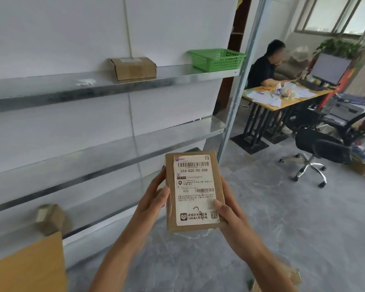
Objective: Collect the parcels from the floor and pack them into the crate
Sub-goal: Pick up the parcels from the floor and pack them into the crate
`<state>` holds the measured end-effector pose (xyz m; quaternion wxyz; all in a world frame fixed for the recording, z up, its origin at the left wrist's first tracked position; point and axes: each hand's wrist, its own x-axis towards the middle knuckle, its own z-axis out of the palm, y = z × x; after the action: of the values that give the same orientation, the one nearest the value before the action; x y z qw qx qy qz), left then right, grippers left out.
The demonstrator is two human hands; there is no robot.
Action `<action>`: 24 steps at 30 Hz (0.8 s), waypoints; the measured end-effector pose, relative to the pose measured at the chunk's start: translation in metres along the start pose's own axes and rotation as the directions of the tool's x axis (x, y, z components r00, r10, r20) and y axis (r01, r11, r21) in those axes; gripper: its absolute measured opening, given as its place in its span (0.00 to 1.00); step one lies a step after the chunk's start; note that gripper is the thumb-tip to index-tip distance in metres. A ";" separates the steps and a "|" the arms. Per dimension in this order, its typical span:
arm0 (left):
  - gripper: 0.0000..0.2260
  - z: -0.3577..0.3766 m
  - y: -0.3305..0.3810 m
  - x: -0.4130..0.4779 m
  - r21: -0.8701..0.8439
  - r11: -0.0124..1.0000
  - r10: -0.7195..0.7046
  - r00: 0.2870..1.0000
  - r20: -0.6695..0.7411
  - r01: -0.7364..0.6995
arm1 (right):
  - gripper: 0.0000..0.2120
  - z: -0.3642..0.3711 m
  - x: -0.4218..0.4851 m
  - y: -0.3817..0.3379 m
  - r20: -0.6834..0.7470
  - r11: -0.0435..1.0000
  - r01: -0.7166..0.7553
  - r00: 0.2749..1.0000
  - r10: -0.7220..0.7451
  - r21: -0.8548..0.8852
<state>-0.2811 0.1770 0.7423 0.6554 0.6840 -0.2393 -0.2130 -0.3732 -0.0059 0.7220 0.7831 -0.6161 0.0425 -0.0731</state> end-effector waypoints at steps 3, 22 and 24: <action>0.30 0.005 -0.002 -0.030 0.066 0.997 -0.045 0.996 -0.079 0.050 | 0.30 0.003 -0.020 0.004 0.052 0.999 -0.037 0.998 0.035 0.037; 0.22 0.074 -0.017 -0.291 -0.373 0.927 -0.279 0.731 -0.622 0.036 | 0.26 0.042 -0.175 0.026 0.565 0.928 -0.362 0.749 0.346 -0.089; 0.16 0.078 -0.019 -0.317 -0.366 0.930 -0.260 0.648 -0.716 -0.032 | 0.33 0.057 -0.199 0.032 0.535 0.912 -0.406 0.757 0.375 -0.065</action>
<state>-0.5787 0.3080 0.7121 0.7895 0.5976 0.1397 0.0098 -0.5589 0.0891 0.6993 0.7776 -0.5673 -0.0529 0.2657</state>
